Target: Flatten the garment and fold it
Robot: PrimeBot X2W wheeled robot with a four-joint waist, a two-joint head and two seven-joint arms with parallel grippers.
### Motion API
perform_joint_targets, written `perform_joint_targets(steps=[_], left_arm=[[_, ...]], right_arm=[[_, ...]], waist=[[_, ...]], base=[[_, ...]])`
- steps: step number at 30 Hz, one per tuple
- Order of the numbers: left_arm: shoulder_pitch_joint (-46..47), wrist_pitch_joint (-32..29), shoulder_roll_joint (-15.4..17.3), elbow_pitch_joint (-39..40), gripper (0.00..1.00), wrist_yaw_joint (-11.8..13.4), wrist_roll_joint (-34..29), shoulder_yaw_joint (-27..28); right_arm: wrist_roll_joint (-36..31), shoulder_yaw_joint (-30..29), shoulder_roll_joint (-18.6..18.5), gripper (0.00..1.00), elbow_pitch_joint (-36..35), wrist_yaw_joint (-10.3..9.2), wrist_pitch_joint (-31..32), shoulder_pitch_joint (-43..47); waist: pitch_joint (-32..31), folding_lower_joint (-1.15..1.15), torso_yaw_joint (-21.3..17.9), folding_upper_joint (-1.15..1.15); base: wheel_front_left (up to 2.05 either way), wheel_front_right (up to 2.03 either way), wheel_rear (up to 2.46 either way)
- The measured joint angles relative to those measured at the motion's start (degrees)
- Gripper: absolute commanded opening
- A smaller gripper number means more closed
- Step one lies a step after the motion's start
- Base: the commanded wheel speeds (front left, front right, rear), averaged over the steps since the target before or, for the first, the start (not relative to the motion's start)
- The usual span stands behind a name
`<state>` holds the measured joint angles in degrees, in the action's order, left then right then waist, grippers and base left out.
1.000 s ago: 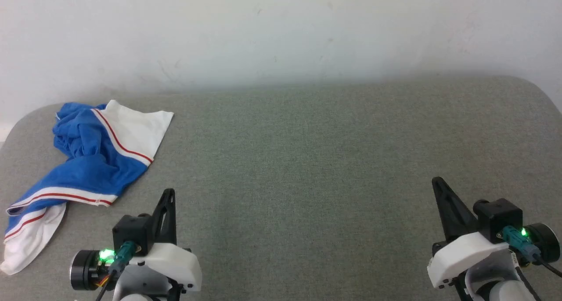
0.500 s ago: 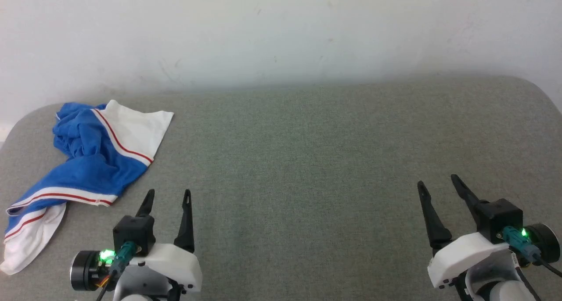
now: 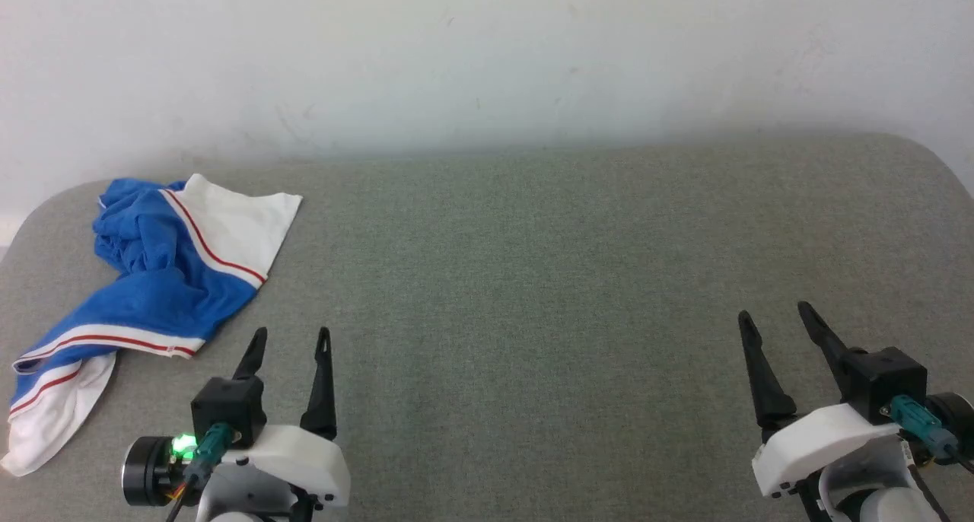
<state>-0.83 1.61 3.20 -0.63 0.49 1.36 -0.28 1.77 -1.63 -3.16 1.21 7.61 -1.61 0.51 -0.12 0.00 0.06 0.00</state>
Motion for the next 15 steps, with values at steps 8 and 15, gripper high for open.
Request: perform_joint_targets(steps=[8,15], left_arm=[[-0.3,0.9,0.0,-0.1,1.0,0.0,0.7,0.0],[-0.5,1.7,0.0,-0.3,1.0,0.0,1.0,0.1]], right_arm=[[0.6,-0.4,0.0,1.0,0.7,0.0,-1.0,0.1],[1.3,-1.1,0.0,1.0,1.1,0.0,-1.7,0.2]], waist=[[-0.4,0.0,0.4,0.0],[-0.6,0.0,1.4,0.0]], base=[[0.0,0.0,0.0],[0.0,0.0,0.0]])
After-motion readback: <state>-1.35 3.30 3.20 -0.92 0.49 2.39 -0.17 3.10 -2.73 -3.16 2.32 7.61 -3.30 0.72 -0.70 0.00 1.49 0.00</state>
